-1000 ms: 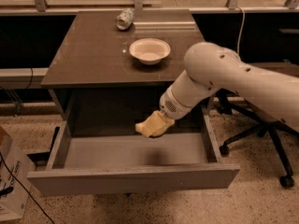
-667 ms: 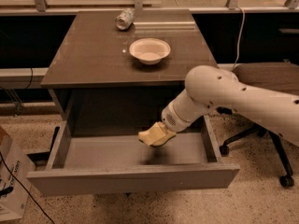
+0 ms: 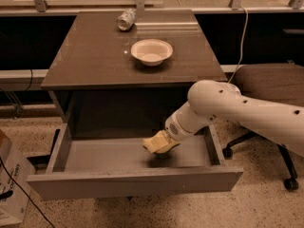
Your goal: Place sponge into top drawer
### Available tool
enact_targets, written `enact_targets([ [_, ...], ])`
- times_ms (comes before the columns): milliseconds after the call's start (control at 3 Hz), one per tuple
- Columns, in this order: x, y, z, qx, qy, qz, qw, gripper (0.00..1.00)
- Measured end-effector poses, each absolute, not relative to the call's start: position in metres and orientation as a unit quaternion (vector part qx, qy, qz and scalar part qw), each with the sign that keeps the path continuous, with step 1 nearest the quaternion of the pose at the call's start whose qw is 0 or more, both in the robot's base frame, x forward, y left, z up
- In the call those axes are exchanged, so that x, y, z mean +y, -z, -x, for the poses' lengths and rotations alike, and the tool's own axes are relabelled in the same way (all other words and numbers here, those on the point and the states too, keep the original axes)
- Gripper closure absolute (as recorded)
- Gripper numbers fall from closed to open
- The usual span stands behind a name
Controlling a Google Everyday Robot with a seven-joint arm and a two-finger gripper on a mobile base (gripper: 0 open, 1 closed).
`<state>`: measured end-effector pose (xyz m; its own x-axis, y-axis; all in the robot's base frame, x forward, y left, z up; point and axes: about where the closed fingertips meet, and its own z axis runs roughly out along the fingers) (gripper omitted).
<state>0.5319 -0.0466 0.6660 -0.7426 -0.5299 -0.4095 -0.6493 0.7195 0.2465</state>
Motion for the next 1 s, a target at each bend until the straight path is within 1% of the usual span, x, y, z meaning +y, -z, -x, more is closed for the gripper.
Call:
enact_targets([
  [333,-0.0457,-0.6654,-0.5315,0.914,-0.19,0.323,0.156,0.19],
  [667,-0.0446,-0.6647,-0.5308,0.913,-0.191,0.324,0.155,0.0],
  [1000,-0.0446,-0.6647,-0.5308,0.913,-0.191,0.324,0.155,0.0],
])
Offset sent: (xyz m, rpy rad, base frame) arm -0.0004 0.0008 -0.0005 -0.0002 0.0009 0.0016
